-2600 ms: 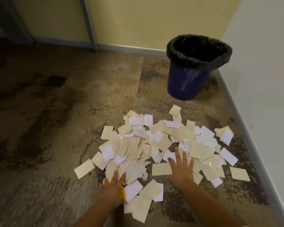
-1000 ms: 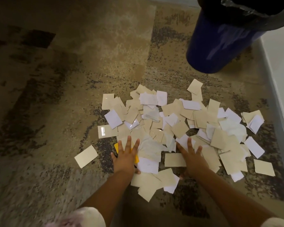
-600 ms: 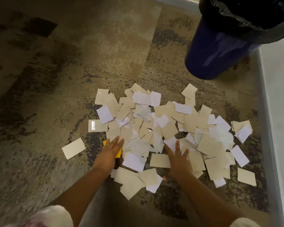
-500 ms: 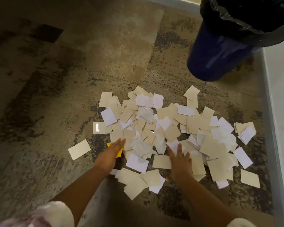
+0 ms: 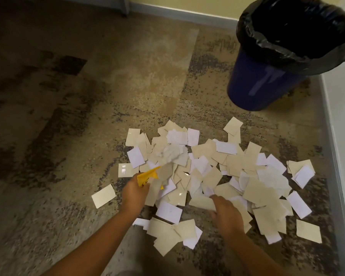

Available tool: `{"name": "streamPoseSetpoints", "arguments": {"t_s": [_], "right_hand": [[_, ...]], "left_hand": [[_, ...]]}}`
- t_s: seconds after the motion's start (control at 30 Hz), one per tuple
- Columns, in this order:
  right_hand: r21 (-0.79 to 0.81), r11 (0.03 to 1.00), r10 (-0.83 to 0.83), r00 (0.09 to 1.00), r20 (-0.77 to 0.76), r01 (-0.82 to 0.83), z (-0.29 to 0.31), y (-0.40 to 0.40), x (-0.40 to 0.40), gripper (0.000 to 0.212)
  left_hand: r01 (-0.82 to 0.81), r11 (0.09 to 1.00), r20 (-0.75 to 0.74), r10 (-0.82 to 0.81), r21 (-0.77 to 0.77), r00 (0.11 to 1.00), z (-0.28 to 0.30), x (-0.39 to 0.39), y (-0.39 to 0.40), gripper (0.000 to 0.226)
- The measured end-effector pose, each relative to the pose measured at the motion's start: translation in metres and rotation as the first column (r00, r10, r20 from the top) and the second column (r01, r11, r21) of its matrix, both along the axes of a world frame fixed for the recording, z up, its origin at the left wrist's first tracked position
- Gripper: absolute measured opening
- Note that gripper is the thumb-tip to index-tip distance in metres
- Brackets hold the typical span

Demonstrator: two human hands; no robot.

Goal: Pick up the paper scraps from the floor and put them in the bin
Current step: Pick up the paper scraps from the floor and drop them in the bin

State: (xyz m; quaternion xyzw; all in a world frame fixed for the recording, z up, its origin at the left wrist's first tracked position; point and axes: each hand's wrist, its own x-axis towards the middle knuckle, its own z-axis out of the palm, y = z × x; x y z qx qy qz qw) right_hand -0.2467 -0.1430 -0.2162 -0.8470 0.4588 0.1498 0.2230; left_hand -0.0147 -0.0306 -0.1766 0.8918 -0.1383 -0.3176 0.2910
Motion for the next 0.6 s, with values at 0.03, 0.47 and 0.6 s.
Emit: {"name": "streamPoseSetpoints", "arguments": {"t_s": [0.03,0.47,0.6], "right_hand": [[0.062,0.997,-0.058,0.998,0.039,0.055,0.004,-0.001,0.003,0.046],[0.229,0.879,-0.475,0.809,0.345,0.419,0.045,-0.039,0.009,0.035],[0.368,0.721,-0.690,0.558,0.460,0.587,0.068,-0.062,0.012,0.051]], "left_hand": [[-0.010,1.000,-0.021,0.010,-0.004,1.000,0.003,-0.004,-0.002,0.028],[0.033,0.999,-0.032,-0.034,-0.041,0.999,0.018,-0.007,-0.034,0.031],[-0.014,1.000,-0.036,0.013,-0.027,0.999,0.031,0.006,-0.053,0.030]]}}
